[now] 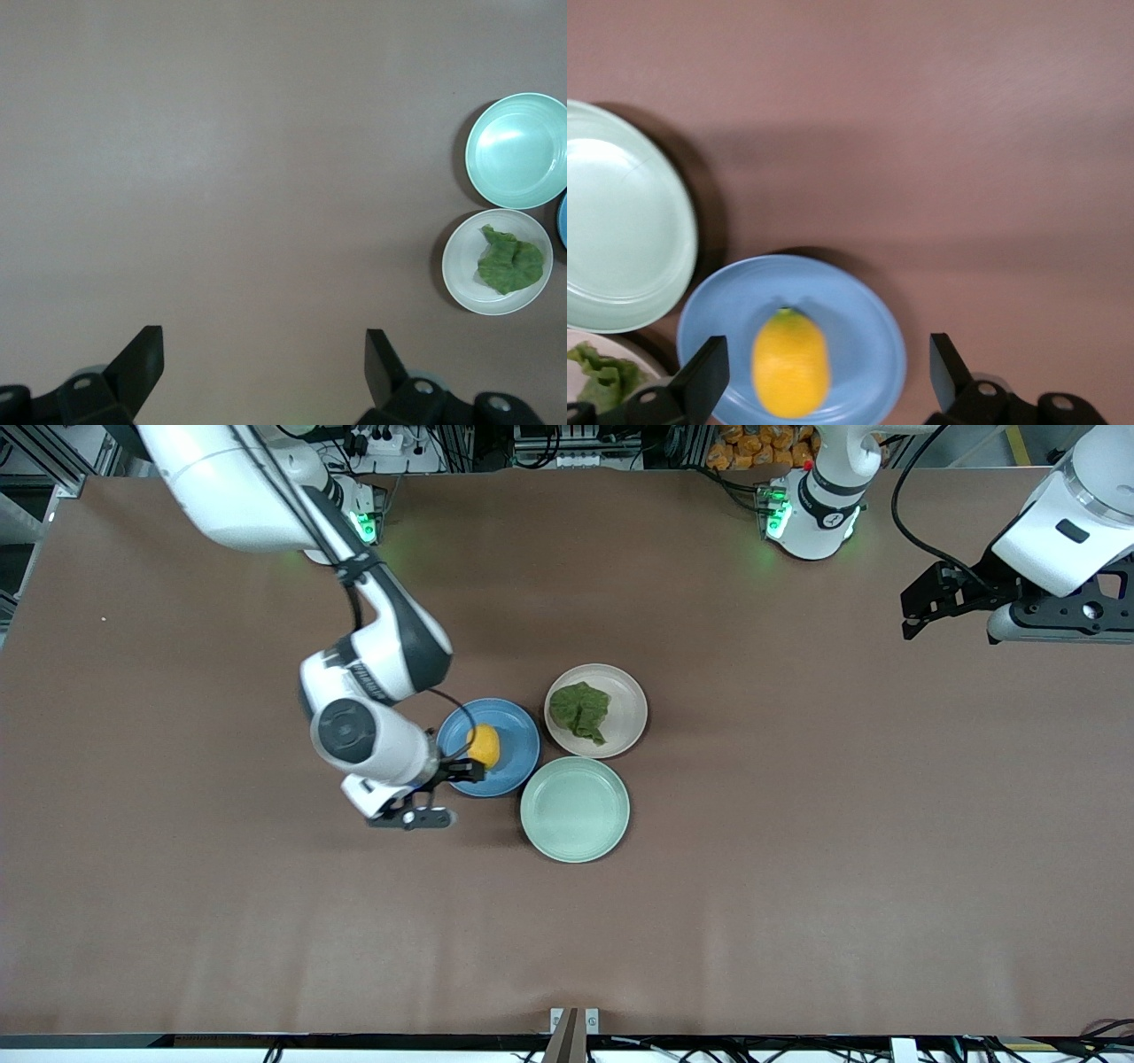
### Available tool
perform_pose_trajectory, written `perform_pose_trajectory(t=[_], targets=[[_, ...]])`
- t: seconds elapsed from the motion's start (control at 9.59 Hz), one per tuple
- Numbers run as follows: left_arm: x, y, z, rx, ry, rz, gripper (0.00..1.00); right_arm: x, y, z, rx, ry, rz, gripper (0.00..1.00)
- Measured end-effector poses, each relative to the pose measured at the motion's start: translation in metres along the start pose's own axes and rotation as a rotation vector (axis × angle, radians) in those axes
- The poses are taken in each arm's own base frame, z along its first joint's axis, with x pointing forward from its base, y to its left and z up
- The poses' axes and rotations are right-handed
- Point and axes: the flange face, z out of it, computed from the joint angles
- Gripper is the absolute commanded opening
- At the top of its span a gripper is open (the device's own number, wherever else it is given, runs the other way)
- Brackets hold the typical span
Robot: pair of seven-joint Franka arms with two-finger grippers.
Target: Place lemon and lettuce in plates
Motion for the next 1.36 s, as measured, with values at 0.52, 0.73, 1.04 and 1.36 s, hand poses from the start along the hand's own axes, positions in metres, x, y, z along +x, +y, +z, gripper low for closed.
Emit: perform_pose_trajectory(t=[0.52, 0.73, 1.04, 1.36], targets=[[-0.001, 0.005, -0.001, 0.0, 0.0, 0.008, 1.0, 0.032, 0.1, -0.046, 0.012, -0.017, -0.034, 1.0], [0.0, 0.004, 0.0, 0.0, -0.001, 0.008, 1.0, 0.034, 0.128, -0.059, 0.016, -0.01, -0.001, 1.0], [0.0, 0.004, 0.001, 0.0, -0.003, 0.008, 1.0, 0.038, 0.163, -0.07, -0.003, 0.004, 0.014, 1.0], [0.0, 0.008, 0.001, 0.0, -0.005, 0.014, 1.0, 0.039, 0.198, -0.084, -0.014, 0.021, -0.053, 1.0]])
